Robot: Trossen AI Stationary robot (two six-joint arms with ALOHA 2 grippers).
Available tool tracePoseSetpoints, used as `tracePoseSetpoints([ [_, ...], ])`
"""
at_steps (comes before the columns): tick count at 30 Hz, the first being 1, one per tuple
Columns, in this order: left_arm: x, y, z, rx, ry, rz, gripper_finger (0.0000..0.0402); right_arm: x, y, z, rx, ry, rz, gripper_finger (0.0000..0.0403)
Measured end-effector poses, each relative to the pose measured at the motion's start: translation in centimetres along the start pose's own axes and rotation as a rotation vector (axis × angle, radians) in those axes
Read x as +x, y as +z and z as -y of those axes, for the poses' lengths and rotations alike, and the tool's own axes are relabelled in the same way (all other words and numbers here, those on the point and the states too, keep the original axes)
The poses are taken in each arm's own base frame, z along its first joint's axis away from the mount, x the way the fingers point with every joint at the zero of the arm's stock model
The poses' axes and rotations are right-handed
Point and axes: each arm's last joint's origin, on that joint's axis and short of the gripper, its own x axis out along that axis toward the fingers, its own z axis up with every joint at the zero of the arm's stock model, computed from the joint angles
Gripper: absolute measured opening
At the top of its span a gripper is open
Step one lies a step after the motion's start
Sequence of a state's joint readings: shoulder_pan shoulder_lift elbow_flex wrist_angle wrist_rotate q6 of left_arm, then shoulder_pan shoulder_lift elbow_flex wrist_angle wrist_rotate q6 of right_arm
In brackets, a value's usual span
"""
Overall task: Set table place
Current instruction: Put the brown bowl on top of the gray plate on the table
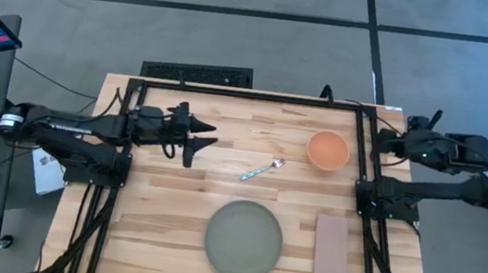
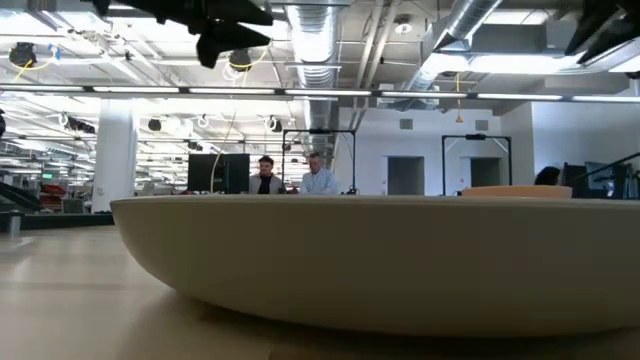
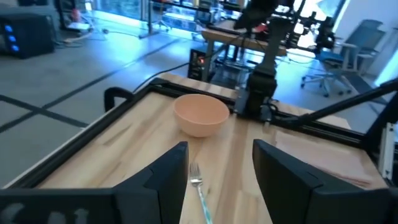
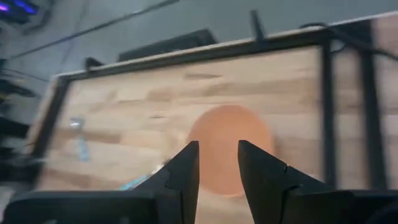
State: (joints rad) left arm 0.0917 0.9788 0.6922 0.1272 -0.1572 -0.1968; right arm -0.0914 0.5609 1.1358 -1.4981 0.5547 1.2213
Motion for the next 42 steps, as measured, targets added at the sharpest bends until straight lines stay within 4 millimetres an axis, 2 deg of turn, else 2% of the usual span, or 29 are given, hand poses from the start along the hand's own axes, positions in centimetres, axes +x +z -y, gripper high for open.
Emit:
tracePoseSetpoints([
  [6,-0.3,-0.6,-0.2,0.004,0.021,-0.014,0.0169,0.0,0.6,-0.2,-0.224,-0.059,0.157,0.0133],
  [12,-0.2,-0.9,-0.3,0.007,0.027,-0.033,0.0169,0.0,0.8,-0.4,-0.201,-0.049,0.183,0.0142],
  [23,-0.2,-1.1,-0.3,0.018,0.037,-0.051,0.0169,0.3,0.7,-0.7,-0.199,-0.036,0.171,0.0236],
  [27,-0.2,-1.2,-0.3,0.021,0.040,-0.061,0.0169,2.7,-0.5,-1.8,-0.214,-0.097,0.057,0.0245],
  [32,-0.2,-1.3,-0.4,0.022,0.041,-0.072,0.0169,6.5,-2.2,-2.4,-0.146,-0.274,-0.031,0.0245],
  [37,-0.2,-1.4,-0.4,0.024,0.043,-0.082,0.0169,9.2,-3.1,-1.5,-0.048,-0.403,-0.062,0.0245],
  [42,-0.2,-1.5,-0.4,0.027,0.047,-0.101,0.0169,12.2,-4.0,-0.9,-0.021,-0.361,-0.128,0.0244],
])
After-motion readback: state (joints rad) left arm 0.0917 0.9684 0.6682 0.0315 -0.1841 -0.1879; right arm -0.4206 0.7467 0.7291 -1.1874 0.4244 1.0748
